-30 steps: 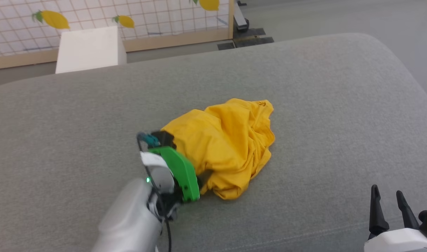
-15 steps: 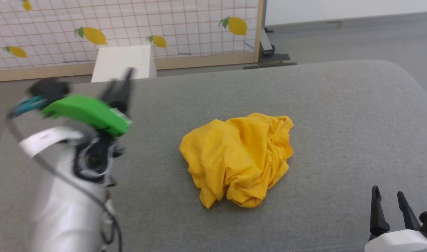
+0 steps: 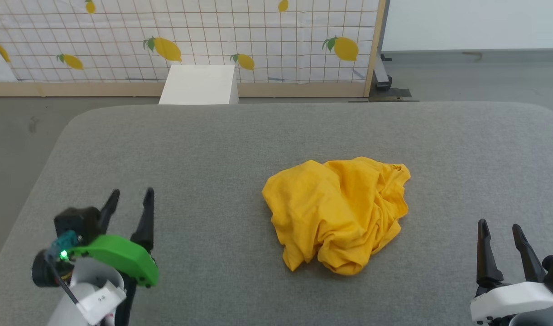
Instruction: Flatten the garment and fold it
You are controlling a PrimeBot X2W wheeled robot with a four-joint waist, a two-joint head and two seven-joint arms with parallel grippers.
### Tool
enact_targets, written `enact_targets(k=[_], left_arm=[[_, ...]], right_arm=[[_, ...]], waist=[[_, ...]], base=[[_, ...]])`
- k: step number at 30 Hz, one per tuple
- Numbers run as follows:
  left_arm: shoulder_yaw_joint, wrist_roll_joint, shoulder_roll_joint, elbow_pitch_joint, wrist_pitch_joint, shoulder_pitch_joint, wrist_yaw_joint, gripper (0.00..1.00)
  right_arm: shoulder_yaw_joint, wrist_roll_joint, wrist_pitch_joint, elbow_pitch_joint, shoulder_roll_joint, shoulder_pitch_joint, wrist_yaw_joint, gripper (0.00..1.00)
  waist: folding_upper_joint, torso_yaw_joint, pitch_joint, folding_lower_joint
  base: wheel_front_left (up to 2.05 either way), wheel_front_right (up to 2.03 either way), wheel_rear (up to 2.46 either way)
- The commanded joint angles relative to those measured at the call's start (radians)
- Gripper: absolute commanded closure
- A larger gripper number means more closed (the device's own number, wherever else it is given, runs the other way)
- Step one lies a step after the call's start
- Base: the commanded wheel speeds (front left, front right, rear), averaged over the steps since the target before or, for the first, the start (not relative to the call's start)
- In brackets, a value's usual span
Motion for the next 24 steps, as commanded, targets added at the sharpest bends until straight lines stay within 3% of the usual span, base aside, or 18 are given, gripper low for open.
enact_targets(k=[1,9,13,19,24], left_arm=[[-0.009,0.005,-0.002,0.002,-0.01,0.025,0.003,0.0],[-0.025,-0.037,-0.055,0.006,-0.04,0.114,0.001,0.0],[-0.015,-0.047,-0.067,-0.016,-0.06,0.125,0.015,0.0],[-0.012,-0.051,-0.066,-0.061,-0.052,0.105,0.024,0.0],[-0.018,-0.042,-0.058,-0.104,-0.046,0.064,0.026,0.0]], right_arm=[[0.002,-0.006,0.007,-0.011,0.0,0.004,-0.001,0.0],[0.003,0.018,0.066,-0.024,0.0,0.002,-0.001,0.0],[-0.011,0.033,0.149,0.001,0.0,-0.069,-0.001,0.0],[-0.014,-0.022,0.359,0.077,0.0,-0.313,-0.001,0.0],[0.025,-0.134,0.565,0.186,-0.013,-0.551,-0.001,0.0]], waist=[[0.0,0.007,-0.002,0.0001],[0.0,0.011,0.008,0.0001],[0.0,0.016,0.037,0.0001],[0.0,0.047,0.124,0.0001],[0.0,0.086,0.218,0.0001]], base=[[0.0,0.0,0.0],[0.0,0.0,0.0],[0.0,0.0,0.0],[0.0,0.0,0.0],[0.0,0.0,0.0]])
